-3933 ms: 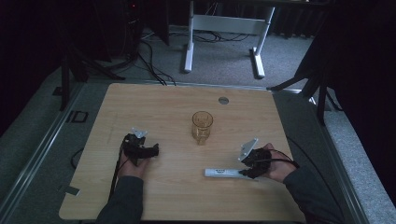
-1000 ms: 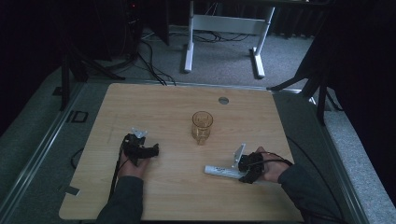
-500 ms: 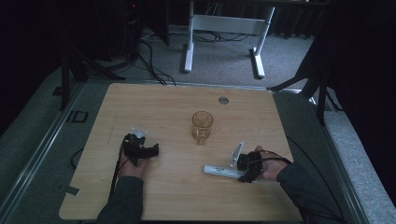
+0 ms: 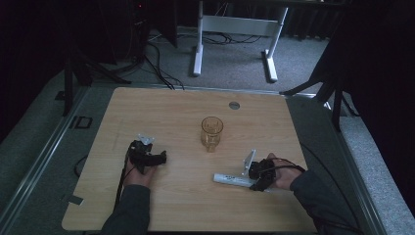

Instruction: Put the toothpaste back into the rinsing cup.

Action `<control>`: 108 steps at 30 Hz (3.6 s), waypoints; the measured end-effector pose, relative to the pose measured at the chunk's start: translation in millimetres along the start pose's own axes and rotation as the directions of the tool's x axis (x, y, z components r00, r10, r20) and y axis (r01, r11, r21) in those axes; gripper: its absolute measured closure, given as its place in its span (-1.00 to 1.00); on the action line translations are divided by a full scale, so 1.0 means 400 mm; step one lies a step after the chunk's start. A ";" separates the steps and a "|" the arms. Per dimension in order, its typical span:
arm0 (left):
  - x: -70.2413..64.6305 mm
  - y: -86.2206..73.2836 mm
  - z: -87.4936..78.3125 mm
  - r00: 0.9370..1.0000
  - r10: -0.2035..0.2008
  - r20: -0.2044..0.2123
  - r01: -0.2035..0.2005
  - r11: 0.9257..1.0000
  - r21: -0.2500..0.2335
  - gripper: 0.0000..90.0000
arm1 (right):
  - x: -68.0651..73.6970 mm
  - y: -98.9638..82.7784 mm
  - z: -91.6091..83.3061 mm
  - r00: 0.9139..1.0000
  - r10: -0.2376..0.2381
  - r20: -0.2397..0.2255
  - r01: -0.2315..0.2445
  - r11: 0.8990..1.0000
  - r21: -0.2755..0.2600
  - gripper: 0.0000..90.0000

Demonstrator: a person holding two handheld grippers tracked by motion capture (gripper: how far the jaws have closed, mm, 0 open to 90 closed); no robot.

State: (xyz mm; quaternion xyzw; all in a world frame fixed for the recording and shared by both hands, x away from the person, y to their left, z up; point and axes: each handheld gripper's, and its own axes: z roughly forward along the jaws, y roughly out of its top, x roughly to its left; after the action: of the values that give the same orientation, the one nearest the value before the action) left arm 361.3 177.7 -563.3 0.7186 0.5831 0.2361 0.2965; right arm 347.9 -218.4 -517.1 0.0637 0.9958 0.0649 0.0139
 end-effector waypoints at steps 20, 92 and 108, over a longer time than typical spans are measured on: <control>0.000 0.000 0.000 1.000 0.000 0.000 0.000 1.000 0.000 -0.75 | 0.014 -0.024 -0.023 1.000 0.026 -0.014 -0.028 0.994 -0.102 0.63; 0.000 -0.002 -0.004 1.000 0.003 0.004 -0.003 1.000 -0.013 -0.64 | -0.047 -0.075 -0.180 0.977 0.161 0.136 -0.114 0.946 -0.304 0.69; -0.073 0.035 -0.035 0.993 0.070 0.092 -0.064 0.996 -0.067 -0.12 | -0.056 -0.076 -0.212 0.971 0.171 0.165 -0.116 0.948 -0.298 0.70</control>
State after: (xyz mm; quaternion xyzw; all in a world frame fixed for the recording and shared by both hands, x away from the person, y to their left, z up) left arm 355.2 149.4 -543.3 0.7384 0.5360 0.2302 0.3384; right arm 363.5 -261.9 -436.5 0.1394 0.9627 0.2025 0.1126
